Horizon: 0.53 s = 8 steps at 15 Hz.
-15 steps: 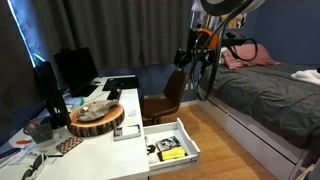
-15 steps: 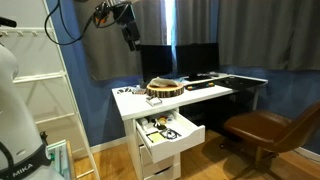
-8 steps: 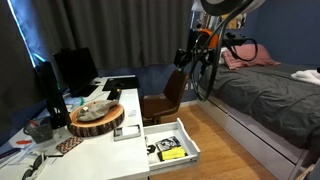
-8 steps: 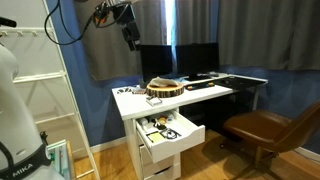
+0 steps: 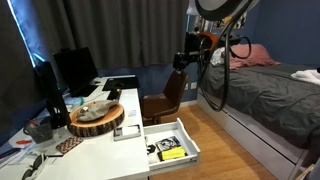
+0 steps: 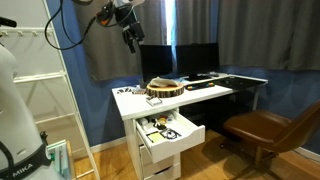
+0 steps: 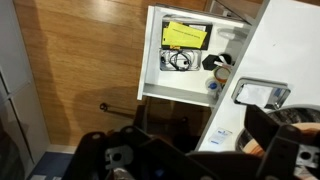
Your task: Pick up the sun glasses from the open top drawer and put them on the table
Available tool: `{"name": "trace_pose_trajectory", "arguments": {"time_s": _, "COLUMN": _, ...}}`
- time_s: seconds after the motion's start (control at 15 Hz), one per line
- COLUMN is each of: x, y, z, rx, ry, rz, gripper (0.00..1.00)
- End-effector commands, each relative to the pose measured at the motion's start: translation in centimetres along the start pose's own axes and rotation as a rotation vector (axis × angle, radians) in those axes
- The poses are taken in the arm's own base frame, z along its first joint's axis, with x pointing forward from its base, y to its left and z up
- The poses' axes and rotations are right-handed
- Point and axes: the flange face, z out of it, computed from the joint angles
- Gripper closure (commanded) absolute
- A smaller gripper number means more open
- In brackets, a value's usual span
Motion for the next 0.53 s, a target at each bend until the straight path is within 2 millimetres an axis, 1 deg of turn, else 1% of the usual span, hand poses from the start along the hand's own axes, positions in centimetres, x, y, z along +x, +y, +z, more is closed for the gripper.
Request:
{"name": "trace_pose_trajectory", "arguments": {"time_s": 0.0, "x": 2.8, "y": -2.3, "z": 1.7, "rx": -0.015, "ry": -0.015, "rz": -0.199, "gripper": 0.00}}
{"name": "trace_pose_trajectory", "arguments": {"time_s": 0.13, "x": 3.8, "y": -3.1, "z": 3.0, "rx": -0.015, "ry": -0.015, "rz": -0.309, "gripper": 0.00}}
{"name": "trace_pose_trajectory", "arguments": {"time_s": 0.33, "x": 5.0, "y": -4.1, "z": 5.5, "rx": -0.018, "ry": -0.009, "rz": -0.473, "gripper": 0.00}}
{"name": "trace_pose_trajectory", "arguments": {"time_s": 0.47, "x": 5.6, "y": -5.2, "z": 7.2, "rx": -0.010, "ry": 0.011, "rz": -0.582, "gripper": 0.00}}
